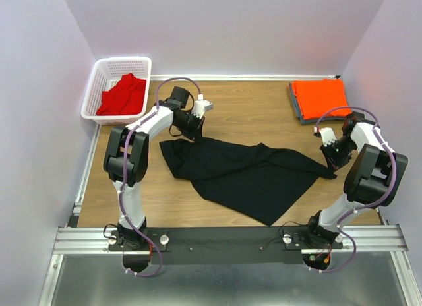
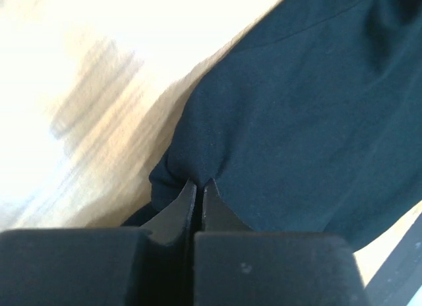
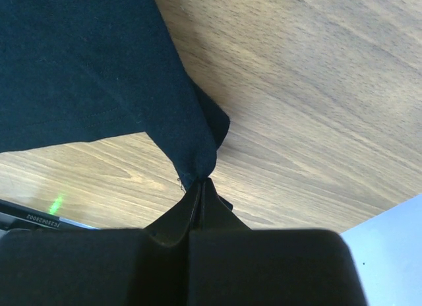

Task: Fold and stack the t-shirts
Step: Flatten out the tshirt

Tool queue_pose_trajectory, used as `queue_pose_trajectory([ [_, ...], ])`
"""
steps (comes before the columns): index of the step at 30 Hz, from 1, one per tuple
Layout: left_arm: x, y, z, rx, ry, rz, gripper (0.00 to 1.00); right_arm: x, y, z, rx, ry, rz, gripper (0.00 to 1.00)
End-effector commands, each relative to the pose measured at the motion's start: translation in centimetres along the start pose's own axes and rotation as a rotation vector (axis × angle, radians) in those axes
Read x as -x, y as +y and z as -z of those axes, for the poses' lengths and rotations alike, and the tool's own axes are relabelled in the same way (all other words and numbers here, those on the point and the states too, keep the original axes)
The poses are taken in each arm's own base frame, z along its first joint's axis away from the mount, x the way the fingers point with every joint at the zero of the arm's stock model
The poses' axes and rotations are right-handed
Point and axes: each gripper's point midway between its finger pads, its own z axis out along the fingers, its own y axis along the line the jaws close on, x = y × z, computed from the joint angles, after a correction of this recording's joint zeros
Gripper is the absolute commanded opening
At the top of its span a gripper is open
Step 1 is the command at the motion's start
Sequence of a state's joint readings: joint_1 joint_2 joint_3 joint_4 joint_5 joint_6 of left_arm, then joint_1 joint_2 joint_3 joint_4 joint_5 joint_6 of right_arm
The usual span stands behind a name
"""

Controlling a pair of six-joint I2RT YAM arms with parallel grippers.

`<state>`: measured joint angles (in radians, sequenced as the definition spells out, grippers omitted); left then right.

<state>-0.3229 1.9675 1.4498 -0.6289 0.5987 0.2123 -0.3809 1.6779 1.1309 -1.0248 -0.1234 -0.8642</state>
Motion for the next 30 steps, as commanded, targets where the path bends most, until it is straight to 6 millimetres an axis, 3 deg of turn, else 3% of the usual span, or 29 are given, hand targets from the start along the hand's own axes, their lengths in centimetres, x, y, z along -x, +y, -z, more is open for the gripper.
queue_pose_trajectory([
  [1,5.7,-1.6,3.1,0.0,-0.157,-0.151,0.0,0.1,-0.7,-0.1,-0.019,0.001,-0.012,0.01],
  [4,8.1,-2.7,6.1,0.03,-0.225,-0.291,0.0,0.3,-0.9,0.0,-0.025,-0.002,-0.013,0.0],
  [6,8.5,-3.7,7.7,0.029,-0.243,-0.373,0.0,0.3,-1.0,0.0,-0.025,-0.002,-0.016,0.0],
  [9,6.3,-6.2,10.3,0.002,-0.221,-0.631,0.0,0.3,-1.1,0.3,-0.035,-0.007,-0.017,0.01],
  [10,3.2,-6.9,11.0,0.002,-0.17,-0.673,0.02,0.2,-1.1,0.5,-0.04,-0.011,-0.016,0.0],
  [12,-0.4,-6.7,11.3,0.014,-0.092,-0.855,0.1,-0.1,-1.0,0.9,-0.052,-0.013,-0.009,0.0],
  [13,-5.0,-6.4,11.1,0.013,0.01,-0.858,0.12,-0.3,-0.9,1.0,-0.056,-0.014,-0.002,0.0],
  [16,-11.6,-5.1,10.8,0.017,0.178,-1.018,0.29,-0.8,-0.3,1.0,-0.056,-0.009,0.019,0.0],
  [17,-15.1,-4.5,10.7,0.049,0.261,-1.05,0.32,-1.0,-0.3,0.9,-0.054,-0.006,0.025,0.01],
  [19,-17.0,-4.0,10.9,0.094,0.304,-1.118,0.46,-1.4,0.2,0.5,-0.038,0.008,0.028,0.01],
  [21,-16.7,-3.6,11.8,0.198,0.271,-1.154,0.57,-1.5,0.6,0.6,-0.025,0.0,0.04,0.0],
  [24,-13.7,-3.9,12.7,0.293,0.151,-1.092,0.65,-1.6,1.5,0.5,0.006,-0.008,0.049,0.01],
  [27,-11.4,-4.8,12.2,0.235,0.08,-0.949,0.64,-1.7,2.0,0.5,0.024,-0.013,0.05,0.01],
  [28,-11.4,-4.6,11.1,0.186,0.096,-0.885,0.63,-1.7,2.0,0.5,0.023,-0.014,0.051,0.01],
  [30,-9.5,-5.9,10.6,0.099,0.041,-0.799,0.61,-1.7,2.0,0.4,0.022,-0.013,0.049,0.01],
])
